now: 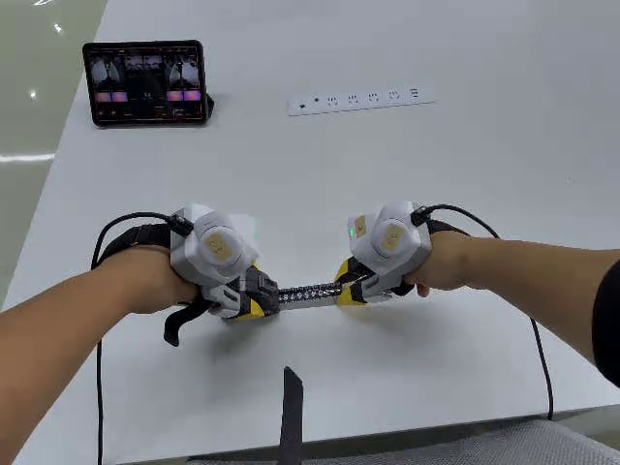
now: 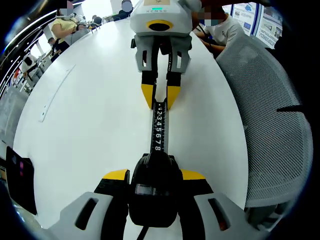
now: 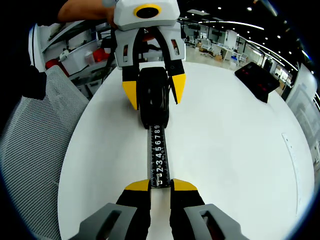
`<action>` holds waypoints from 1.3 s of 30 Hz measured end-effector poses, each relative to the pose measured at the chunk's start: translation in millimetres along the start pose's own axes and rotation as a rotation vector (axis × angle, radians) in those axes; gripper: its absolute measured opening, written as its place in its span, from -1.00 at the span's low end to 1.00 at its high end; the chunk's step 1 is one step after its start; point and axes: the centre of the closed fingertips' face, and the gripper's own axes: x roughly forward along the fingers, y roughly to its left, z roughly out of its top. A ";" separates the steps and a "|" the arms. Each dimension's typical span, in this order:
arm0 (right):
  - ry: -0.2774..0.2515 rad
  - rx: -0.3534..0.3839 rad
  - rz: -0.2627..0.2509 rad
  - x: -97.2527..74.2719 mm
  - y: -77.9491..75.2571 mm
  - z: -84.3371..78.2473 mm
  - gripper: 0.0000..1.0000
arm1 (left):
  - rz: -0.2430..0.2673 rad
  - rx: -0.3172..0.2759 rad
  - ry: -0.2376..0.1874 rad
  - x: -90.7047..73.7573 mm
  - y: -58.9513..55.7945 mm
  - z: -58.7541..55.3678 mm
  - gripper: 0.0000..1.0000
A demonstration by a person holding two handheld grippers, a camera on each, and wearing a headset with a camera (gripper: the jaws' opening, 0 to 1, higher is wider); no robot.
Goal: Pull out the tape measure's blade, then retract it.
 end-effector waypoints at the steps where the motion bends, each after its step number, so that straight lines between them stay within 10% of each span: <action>1: 0.000 0.001 0.000 -0.4 -0.2 -0.5 -0.80 | 0.000 0.000 0.000 0.1 0.0 0.1 -0.33; 39: 0.028 0.011 -0.007 -13.8 0.0 -20.6 -0.80 | 0.004 -0.002 -0.004 -1.0 -2.2 1.1 -0.33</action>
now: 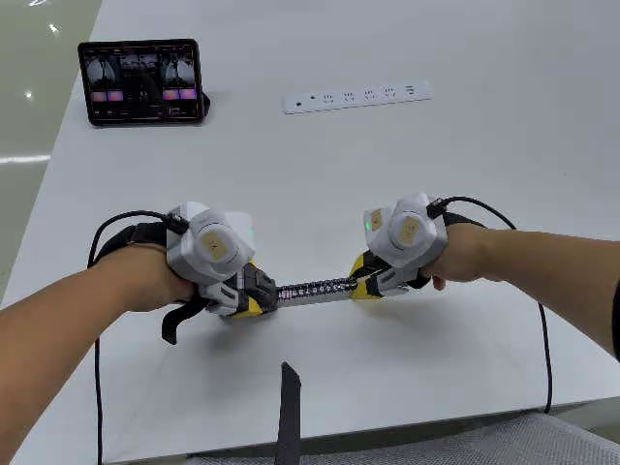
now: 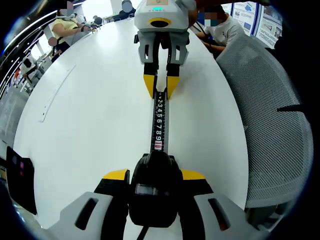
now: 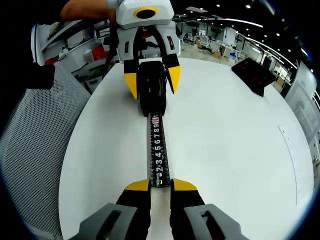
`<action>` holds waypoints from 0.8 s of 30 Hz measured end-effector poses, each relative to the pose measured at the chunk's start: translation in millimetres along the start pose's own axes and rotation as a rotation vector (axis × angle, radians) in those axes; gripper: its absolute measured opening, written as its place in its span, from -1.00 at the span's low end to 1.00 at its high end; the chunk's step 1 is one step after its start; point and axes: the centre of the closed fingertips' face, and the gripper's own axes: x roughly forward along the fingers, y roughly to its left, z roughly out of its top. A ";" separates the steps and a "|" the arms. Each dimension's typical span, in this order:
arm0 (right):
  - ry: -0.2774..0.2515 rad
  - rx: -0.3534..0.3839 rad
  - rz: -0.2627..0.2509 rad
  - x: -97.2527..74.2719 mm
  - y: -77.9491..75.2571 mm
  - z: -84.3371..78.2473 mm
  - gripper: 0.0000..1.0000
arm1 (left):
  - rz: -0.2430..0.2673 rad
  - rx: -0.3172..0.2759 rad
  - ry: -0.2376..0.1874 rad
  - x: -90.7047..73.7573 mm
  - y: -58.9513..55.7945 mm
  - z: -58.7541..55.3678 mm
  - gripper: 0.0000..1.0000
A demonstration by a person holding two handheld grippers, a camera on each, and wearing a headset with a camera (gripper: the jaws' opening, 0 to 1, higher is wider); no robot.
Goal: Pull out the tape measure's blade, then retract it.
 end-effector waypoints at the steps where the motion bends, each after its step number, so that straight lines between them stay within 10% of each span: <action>1: 0.001 0.000 0.000 -0.3 -0.1 -0.7 -0.80 | 0.000 0.000 0.000 0.0 0.1 -0.1 -0.33; 24: 0.012 0.006 -0.001 -6.2 -0.7 -9.6 -0.80 | -0.001 -0.001 -0.003 1.1 2.0 -1.5 -0.33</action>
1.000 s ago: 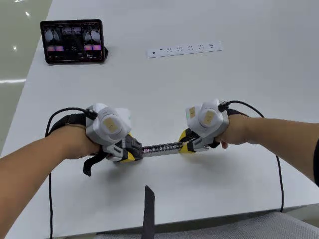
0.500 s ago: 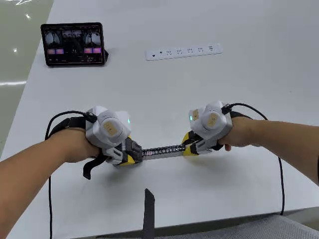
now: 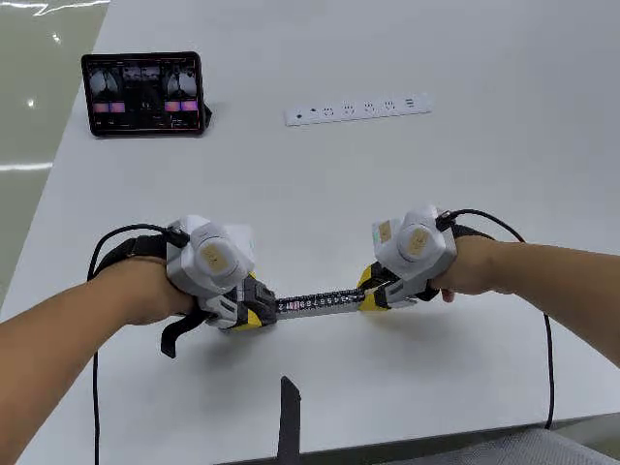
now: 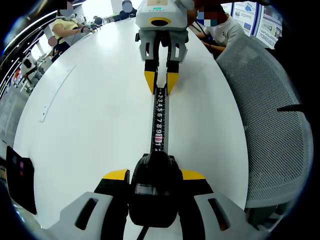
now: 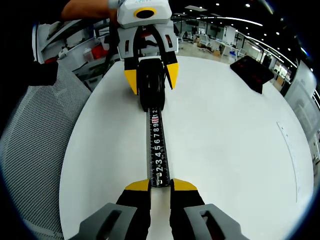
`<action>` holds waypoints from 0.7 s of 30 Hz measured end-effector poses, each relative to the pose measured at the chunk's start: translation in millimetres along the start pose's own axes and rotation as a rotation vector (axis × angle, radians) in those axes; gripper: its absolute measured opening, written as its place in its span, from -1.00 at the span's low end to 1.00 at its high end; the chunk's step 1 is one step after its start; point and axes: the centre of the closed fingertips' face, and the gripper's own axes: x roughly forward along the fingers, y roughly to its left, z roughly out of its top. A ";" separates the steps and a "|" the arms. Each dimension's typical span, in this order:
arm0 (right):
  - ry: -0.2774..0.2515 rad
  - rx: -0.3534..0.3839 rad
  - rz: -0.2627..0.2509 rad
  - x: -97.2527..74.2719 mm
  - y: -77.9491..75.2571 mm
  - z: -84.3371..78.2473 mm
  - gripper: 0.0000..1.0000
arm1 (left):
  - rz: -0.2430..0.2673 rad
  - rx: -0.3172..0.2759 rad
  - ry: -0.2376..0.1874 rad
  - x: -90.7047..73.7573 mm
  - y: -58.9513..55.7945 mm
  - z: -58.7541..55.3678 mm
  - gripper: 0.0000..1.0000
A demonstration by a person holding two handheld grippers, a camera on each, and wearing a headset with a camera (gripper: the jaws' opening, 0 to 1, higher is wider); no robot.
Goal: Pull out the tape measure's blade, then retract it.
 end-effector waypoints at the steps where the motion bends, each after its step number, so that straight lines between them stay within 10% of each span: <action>1: 0.000 0.000 0.000 -0.3 0.0 -0.5 -0.80 | 0.000 0.000 0.000 0.0 0.0 -0.1 -0.33; 21: 0.017 0.001 -0.007 -7.4 -0.6 -10.8 -0.80 | 0.001 0.002 0.000 0.7 -0.6 0.3 -0.33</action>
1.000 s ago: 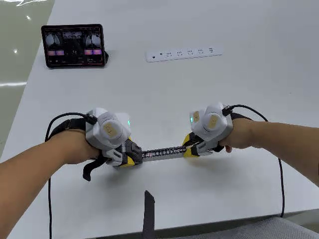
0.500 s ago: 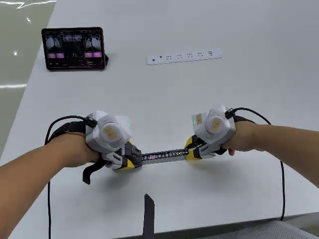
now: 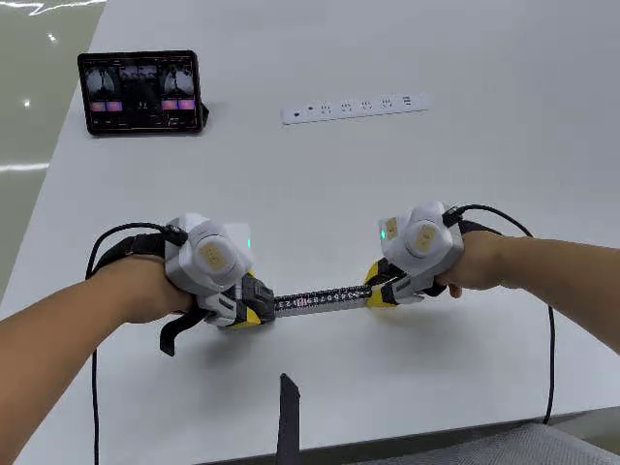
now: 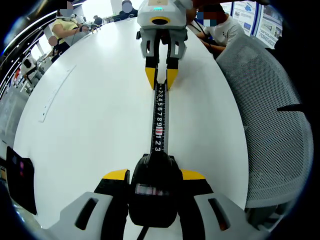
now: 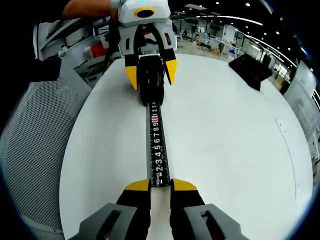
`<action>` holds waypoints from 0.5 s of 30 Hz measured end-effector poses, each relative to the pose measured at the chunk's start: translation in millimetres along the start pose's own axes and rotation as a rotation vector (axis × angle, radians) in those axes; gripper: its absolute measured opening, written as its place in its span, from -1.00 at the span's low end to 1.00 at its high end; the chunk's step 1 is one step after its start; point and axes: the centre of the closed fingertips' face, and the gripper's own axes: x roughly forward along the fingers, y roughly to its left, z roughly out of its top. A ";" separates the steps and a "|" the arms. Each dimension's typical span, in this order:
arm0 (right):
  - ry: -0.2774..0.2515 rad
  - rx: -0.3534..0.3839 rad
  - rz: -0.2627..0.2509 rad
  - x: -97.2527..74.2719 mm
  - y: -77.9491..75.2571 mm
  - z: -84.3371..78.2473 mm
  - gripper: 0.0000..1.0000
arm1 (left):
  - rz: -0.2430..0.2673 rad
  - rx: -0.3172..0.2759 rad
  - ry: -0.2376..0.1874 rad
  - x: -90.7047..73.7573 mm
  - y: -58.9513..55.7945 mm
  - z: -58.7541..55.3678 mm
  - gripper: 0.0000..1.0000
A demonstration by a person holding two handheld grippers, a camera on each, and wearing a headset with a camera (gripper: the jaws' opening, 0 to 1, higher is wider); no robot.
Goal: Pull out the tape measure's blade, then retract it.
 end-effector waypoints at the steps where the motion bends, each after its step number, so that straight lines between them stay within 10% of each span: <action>1: 0.001 0.001 0.000 -0.4 -0.1 -0.5 -0.80 | 0.000 0.000 0.000 -0.1 0.0 0.2 -0.33; 15: 0.004 0.010 -0.002 -4.5 -0.8 -5.4 -0.80 | -0.001 0.002 0.001 -0.5 0.5 0.5 -0.33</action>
